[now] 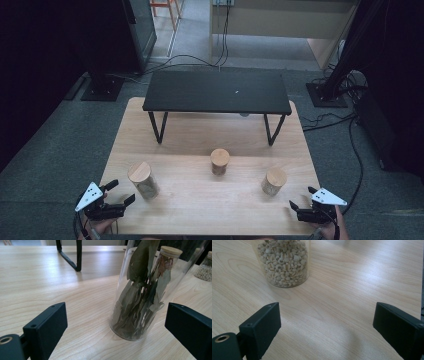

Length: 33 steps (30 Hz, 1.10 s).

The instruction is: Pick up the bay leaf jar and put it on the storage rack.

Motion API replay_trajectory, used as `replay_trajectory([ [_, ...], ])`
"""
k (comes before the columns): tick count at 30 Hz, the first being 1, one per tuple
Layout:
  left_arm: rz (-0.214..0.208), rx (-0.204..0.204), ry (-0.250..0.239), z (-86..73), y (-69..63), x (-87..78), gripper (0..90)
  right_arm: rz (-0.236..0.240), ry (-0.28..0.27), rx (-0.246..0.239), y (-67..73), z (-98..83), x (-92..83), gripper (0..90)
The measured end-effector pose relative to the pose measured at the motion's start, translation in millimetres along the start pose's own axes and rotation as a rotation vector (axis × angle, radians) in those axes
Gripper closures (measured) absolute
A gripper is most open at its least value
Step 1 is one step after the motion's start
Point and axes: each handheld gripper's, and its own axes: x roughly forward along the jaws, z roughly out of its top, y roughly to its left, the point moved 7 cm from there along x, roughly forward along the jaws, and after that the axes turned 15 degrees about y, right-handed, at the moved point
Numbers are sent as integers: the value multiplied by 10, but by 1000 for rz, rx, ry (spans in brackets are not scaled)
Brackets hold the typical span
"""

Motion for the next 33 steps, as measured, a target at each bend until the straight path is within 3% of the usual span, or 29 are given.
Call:
replay_trajectory([
  [21, -14, 21, -8, 19, -9, -14, 44, 5, 0, -17, 0, -1, 1, 78],
  [27, -5, 65, 48, 103, -43, 20, 43, 8, -2, -18, -1, -4, 0, 78],
  [33, -15, 50, -3, 153, -60, -48, 44, 10, -4, -20, -2, -8, -1, 78],
])
